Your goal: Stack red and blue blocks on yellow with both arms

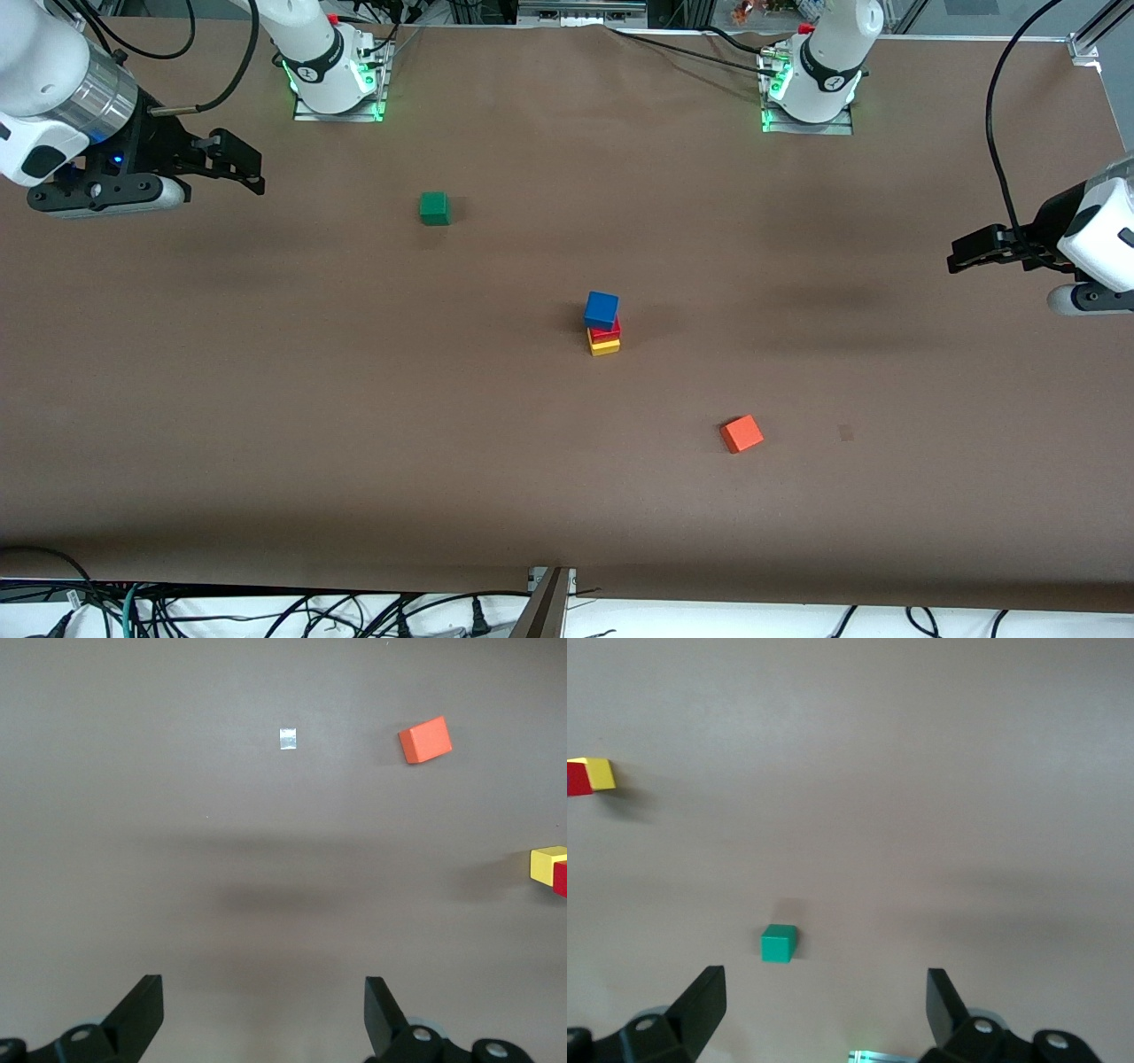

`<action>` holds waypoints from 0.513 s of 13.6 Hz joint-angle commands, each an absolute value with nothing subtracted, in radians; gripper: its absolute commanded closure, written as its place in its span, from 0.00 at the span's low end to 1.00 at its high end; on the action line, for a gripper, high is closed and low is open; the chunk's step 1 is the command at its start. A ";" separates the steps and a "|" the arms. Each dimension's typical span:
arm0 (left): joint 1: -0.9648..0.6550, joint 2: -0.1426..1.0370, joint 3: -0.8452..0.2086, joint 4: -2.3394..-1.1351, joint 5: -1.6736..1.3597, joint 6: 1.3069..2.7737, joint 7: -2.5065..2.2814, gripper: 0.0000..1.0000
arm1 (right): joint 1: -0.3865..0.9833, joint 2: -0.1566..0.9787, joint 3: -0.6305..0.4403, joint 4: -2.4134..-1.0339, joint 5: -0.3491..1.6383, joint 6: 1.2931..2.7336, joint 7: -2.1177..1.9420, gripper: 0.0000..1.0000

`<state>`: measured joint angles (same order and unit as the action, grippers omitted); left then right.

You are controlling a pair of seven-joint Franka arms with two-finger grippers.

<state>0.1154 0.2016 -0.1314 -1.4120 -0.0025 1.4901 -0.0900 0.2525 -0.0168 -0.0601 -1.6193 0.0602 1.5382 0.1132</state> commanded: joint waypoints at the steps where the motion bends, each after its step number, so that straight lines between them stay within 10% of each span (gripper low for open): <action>1: 0.109 0.213 -0.132 -1.376 0.008 1.485 -0.074 0.00 | 0.252 -0.031 -0.049 -1.623 0.028 1.537 0.104 0.00; 7: 0.112 0.219 -0.130 -1.373 0.002 1.485 -0.077 0.00 | 0.253 -0.009 -0.054 -1.578 0.026 1.537 0.101 0.00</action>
<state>0.1152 0.2045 -0.1321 -1.4051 -0.0026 1.4911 -0.0900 0.2531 -0.0170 -0.0554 -1.6046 0.0405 1.5447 0.1130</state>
